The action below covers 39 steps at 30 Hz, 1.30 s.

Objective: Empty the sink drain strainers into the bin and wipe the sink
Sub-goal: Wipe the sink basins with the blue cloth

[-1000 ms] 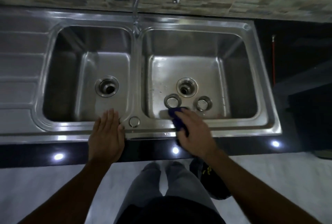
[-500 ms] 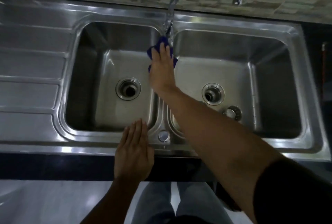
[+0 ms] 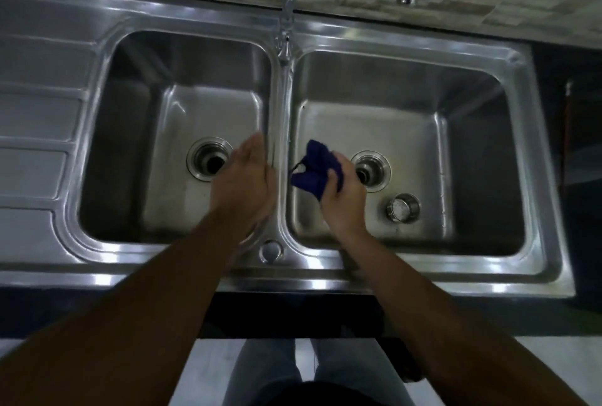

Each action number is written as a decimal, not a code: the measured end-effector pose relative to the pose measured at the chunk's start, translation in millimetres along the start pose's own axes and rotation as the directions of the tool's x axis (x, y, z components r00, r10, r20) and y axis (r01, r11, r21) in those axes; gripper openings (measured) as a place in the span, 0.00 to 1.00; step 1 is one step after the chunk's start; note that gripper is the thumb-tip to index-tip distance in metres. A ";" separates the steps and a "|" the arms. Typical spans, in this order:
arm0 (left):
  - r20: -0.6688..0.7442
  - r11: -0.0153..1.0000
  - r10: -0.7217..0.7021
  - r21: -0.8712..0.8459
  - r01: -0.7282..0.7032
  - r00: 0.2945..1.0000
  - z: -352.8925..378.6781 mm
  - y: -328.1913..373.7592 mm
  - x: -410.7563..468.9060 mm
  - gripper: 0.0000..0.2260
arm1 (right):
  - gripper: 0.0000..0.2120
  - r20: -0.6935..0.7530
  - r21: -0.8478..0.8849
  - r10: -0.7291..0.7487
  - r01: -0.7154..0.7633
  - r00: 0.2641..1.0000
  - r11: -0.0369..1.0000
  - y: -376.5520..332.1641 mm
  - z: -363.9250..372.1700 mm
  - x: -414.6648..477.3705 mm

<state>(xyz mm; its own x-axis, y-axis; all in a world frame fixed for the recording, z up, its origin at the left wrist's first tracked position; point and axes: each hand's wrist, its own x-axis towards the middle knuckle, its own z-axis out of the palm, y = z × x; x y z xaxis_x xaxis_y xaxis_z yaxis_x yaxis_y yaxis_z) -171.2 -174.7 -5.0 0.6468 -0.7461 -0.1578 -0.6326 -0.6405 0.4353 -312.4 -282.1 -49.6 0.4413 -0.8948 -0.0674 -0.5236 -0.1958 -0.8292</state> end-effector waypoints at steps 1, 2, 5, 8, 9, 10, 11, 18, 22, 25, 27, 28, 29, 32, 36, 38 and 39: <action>-0.002 0.999 0.036 -0.015 -0.036 0.999 5.4 5.8 13.8 0.25 | 0.17 -0.020 -0.005 0.044 -0.044 0.999 0.999 7.4 -3.2 12.0; 0.000 0.998 0.058 -0.023 -0.058 0.998 12.1 11.1 27.2 0.26 | 0.18 -0.031 0.003 0.062 -0.061 0.998 0.998 13.3 -4.0 23.8; -0.033 0.996 0.037 -0.075 -0.040 0.999 33.8 28.0 55.5 0.27 | 0.20 -0.005 -0.013 0.029 -0.029 1.000 1.000 25.7 7.1 59.2; -0.128 0.999 -0.015 -0.050 0.009 0.992 51.0 33.2 63.1 0.27 | 0.26 0.338 -0.101 -0.040 0.078 0.940 0.992 39.0 39.5 90.5; -0.150 0.999 -0.014 -0.048 0.007 0.989 54.7 32.0 64.6 0.27 | 0.29 0.505 -0.158 -0.023 0.119 0.863 0.980 43.8 53.5 98.1; -0.167 0.999 -0.010 -0.044 0.002 0.986 58.0 30.5 65.1 0.27 | 0.33 0.634 -0.253 0.015 0.189 0.774 0.949 50.5 65.9 102.3; -0.177 1.000 -0.011 -0.029 0.006 0.984 59.8 29.3 64.3 0.27 | 0.38 0.705 -0.357 0.059 0.281 0.706 0.891 57.8 76.8 103.4; -0.204 0.996 0.059 0.075 -0.045 0.977 63.0 26.9 66.5 0.25 | 0.41 0.677 -0.524 -0.015 0.497 0.736 0.691 93.1 56.1 151.9; -0.236 0.989 0.090 0.137 -0.058 0.968 67.7 25.5 65.1 0.25 | 0.42 0.583 -0.638 0.095 0.382 0.807 0.668 130.7 -20.6 199.1; -0.242 0.982 0.116 0.176 -0.074 0.963 68.0 26.9 65.7 0.26 | 0.44 0.489 -0.719 0.171 0.284 0.855 0.635 171.6 -89.0 207.0; -0.247 0.981 0.121 0.178 -0.078 0.961 67.7 28.3 65.2 0.25 | 0.43 0.410 -0.780 0.224 0.212 0.884 0.589 192.4 -123.7 197.7; -0.245 0.982 0.117 0.171 -0.076 0.962 67.6 28.0 64.8 0.25 | 0.42 0.404 -0.787 0.239 0.202 0.883 0.583 201.1 -135.4 189.6; -0.245 0.984 0.113 0.165 -0.073 0.963 67.3 27.5 64.5 0.25 | 0.43 0.421 -0.779 0.248 0.208 0.872 0.591 208.4 -144.6 180.7; -0.251 0.986 0.107 0.150 -0.070 0.962 67.5 30.4 63.3 0.24 | 0.47 0.515 -0.719 0.255 0.250 0.818 0.648 220.7 -163.0 154.3; -0.266 0.987 0.109 0.145 -0.072 0.958 68.8 31.3 63.7 0.24 | 0.46 0.675 -0.583 0.137 0.411 0.725 0.700 220.1 -159.0 146.1; -0.273 0.987 0.114 0.142 -0.077 0.955 71.3 27.4 66.0 0.24 | 0.44 0.752 -0.501 0.068 0.502 0.656 0.705 211.5 -143.7 156.9; -0.279 0.987 0.114 0.139 -0.078 0.953 73.2 25.0 67.4 0.24 | 0.44 0.776 -0.477 0.047 0.536 0.629 0.697 206.3 -134.5 163.3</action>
<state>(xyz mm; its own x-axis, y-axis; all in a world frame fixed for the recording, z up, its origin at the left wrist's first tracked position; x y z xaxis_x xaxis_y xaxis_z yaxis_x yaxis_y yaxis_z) -174.6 -254.3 -69.6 0.6633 -0.7339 0.1467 -0.7339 -0.5995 0.3193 -446.4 -522.6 -157.0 0.8186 -0.2610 -0.5117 -0.4759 -0.8070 -0.3497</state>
